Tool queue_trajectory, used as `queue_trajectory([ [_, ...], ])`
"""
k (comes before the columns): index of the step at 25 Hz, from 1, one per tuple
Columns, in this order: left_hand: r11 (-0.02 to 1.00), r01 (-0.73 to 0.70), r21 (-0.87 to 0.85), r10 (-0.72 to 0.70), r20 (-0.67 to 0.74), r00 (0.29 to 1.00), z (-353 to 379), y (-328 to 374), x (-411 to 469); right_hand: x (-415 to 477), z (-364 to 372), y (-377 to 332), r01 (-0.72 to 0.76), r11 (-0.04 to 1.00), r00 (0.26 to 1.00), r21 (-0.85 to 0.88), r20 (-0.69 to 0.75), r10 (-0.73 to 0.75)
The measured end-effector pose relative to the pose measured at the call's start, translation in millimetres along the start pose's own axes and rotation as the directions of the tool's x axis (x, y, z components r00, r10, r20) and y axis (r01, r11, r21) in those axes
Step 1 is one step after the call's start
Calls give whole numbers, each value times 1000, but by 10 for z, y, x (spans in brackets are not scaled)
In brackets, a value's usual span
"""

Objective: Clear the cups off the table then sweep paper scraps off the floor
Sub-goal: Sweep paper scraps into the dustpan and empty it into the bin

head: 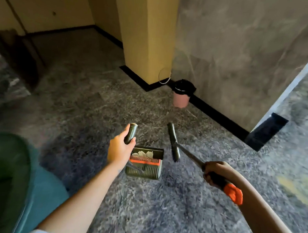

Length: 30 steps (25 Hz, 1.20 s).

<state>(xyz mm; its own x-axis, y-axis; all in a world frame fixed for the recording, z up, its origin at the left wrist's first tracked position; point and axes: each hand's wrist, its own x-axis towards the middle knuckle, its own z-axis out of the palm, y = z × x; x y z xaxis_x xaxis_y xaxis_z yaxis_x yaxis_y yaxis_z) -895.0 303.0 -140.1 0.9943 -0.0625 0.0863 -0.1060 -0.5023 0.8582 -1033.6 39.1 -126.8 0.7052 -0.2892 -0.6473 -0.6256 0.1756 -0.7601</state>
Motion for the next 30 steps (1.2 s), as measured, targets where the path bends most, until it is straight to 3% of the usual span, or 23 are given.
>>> queue_trajectory([
  [12,993,-74,93,66,76,995,1381,-131,5016,3998,287,-2690,-108,987,979,123,-161,127],
  [20,982,-164,89,125,336,933,2056,-200,7909,5824,663,-4207,-188,929,927,320,-254,275],
  [26,943,-332,39,240,610,755,2477,-284,9876,6957,1391,-4918,-167,842,844,513,-367,391],
  [30,907,-420,-15,297,729,616,2794,-196,10688,7349,1645,-5392,-165,736,779,657,-371,506],
])
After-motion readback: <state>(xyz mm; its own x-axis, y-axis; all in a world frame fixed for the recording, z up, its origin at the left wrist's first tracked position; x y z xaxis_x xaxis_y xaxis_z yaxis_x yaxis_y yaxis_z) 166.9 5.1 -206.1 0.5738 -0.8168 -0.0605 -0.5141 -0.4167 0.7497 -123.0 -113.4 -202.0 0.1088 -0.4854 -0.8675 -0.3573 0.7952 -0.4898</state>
